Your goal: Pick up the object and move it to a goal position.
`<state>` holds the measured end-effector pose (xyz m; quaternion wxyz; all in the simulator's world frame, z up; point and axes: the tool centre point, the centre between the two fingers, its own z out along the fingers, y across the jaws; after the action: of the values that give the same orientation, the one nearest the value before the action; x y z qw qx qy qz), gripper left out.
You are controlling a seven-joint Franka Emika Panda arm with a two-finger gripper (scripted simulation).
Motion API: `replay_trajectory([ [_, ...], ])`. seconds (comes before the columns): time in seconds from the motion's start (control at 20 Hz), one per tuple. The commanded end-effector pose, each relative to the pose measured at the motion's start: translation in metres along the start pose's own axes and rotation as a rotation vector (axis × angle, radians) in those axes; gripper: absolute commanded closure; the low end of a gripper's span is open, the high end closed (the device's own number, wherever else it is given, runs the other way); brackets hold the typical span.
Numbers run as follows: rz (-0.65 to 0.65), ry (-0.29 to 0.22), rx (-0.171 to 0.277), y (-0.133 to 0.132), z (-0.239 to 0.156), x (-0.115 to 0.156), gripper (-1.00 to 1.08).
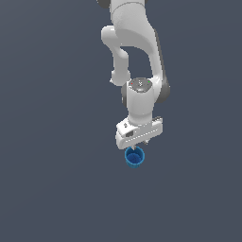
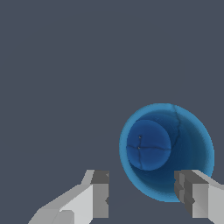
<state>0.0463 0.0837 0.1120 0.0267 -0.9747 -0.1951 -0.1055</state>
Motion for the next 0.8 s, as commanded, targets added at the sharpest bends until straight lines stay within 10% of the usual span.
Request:
replay_trajectory([
  [0.0, -0.039, 0.027, 0.002, -0.003, 0.006, 0.006, -0.2],
  [0.75, -0.09, 0.062, 0.005, -0.008, 0.023, 0.013, -0.2],
])
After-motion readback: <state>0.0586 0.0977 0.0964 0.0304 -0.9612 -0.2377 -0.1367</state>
